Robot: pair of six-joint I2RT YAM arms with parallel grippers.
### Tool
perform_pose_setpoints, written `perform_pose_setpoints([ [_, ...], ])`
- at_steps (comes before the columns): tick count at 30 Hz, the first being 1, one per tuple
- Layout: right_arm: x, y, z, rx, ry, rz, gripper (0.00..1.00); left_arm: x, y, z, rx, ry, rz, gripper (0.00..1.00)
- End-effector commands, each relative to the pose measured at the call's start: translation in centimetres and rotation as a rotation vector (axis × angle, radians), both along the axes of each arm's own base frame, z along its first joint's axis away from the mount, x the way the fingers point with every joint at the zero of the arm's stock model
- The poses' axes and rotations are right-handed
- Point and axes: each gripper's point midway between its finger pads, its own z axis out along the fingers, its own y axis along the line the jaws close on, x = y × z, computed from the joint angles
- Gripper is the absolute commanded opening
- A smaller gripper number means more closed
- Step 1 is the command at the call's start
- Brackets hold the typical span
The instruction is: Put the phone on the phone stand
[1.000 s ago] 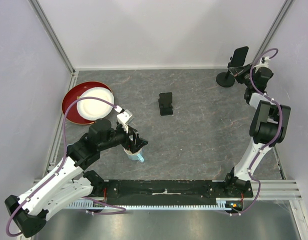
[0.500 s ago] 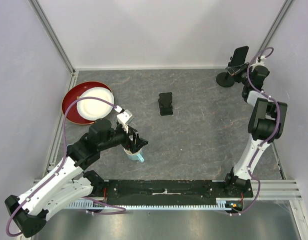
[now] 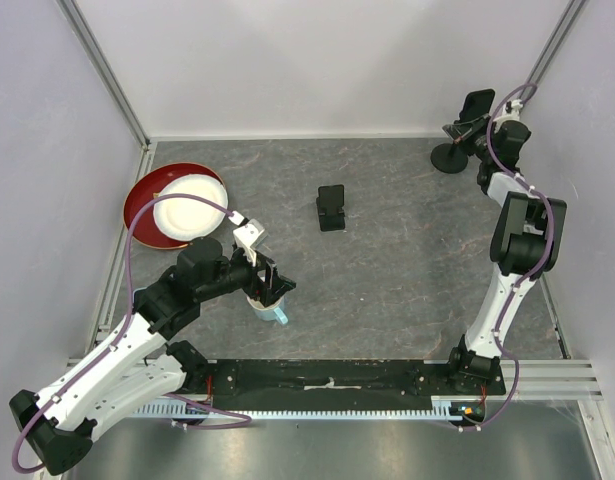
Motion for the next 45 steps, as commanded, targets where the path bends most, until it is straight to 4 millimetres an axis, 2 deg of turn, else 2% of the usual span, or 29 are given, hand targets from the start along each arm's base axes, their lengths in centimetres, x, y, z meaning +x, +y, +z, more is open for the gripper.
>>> perform_pose_setpoints([
  [1,-0.5,-0.2,2.5,-0.043,-0.044,-0.003,0.00,0.2,-0.2,1.1,-0.001,-0.055,-0.025,0.83],
  [6,-3.8,-2.9,2.5,-0.110,0.028,-0.082,0.00,0.2,-0.2,1.1,-0.004,-0.057,-0.027,0.83],
  [11,-5.1,-4.7,2.3,-0.103,0.035,-0.120,0.00,0.0,-0.4,1.2,-0.008,-0.051,-0.041,0.83],
  [18,-3.3,-4.6,2.8,-0.078,0.016,-0.086,0.00,0.0,-0.3,1.3,-0.009,-0.058,-0.034,0.83],
  [32,-1.7,-2.7,2.6,-0.065,0.005,-0.045,0.00,0.0,-0.3,1.2,-0.008,-0.057,-0.036,0.83],
  [45,0.1,-2.4,2.9,-0.050,-0.019,-0.049,0.00,0.0,-0.3,1.2,-0.006,-0.055,-0.035,0.83],
])
